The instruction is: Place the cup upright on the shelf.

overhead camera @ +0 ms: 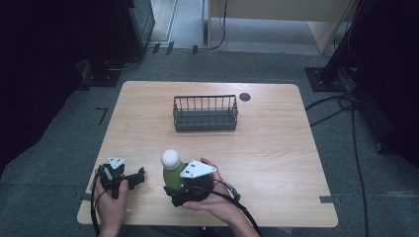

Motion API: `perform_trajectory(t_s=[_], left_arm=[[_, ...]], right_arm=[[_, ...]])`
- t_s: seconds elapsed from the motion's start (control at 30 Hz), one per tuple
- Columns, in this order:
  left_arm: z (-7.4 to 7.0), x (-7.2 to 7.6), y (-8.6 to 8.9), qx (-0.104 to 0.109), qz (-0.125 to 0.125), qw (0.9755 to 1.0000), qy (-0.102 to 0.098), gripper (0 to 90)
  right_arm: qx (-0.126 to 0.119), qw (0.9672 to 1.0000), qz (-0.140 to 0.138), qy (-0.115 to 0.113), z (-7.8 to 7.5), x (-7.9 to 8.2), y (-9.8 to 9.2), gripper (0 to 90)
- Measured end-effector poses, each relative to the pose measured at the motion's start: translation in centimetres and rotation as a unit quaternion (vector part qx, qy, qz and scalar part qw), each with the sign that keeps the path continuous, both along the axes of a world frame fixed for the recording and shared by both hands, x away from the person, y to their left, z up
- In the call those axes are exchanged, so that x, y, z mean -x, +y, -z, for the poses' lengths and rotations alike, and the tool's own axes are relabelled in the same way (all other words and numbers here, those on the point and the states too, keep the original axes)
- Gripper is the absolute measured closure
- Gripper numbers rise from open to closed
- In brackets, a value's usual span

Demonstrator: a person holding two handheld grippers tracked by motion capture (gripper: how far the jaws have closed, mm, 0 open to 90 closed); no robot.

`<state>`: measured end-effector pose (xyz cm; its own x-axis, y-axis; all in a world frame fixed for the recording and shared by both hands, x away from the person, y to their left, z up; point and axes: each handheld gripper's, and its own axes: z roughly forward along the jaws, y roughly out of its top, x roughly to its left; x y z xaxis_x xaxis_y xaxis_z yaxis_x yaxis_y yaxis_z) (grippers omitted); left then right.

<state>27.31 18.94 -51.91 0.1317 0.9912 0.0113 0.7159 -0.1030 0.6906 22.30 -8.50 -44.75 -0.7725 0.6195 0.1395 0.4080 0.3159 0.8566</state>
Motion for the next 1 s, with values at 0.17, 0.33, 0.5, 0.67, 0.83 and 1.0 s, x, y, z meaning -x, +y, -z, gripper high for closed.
perform_trajectory(t_s=[0.17, 0.33, 0.5, 0.67, 0.83, 1.0], left_arm=[[0.0, 0.0, 0.0, 0.000, 0.000, 1.0000, 0.000, 0.0], [0.0, 0.0, 0.0, 0.000, 0.000, 1.0000, 0.000, 0.0], [0.0, 0.0, 0.0, 0.000, 0.000, 1.0000, 0.001, 0.0], [0.0, 0.0, 0.0, 0.000, 0.000, 1.0000, 0.001, 0.0], [0.0, 0.0, 0.0, 0.000, 0.000, 1.0000, 0.000, 0.0], [0.0, 0.0, 0.0, 0.000, 0.000, 1.0000, 0.000, 0.0]], right_arm=[[0.007, 0.9995, 0.009, -0.029, -0.3, 0.4, 0.3, 19.4], [0.007, 0.9992, 0.022, -0.033, -0.4, 0.2, -0.2, 19.9], [0.005, 0.9983, 0.045, -0.036, -1.0, -0.2, -1.1, 20.0], [0.012, 0.9971, 0.068, -0.032, -1.4, -0.9, -2.4, 20.0], [0.016, 0.9958, 0.084, -0.032, -1.7, -1.5, -3.4, 20.1], [0.021, 0.9937, 0.103, -0.040, -2.5, -2.2, -4.5, 20.0]])
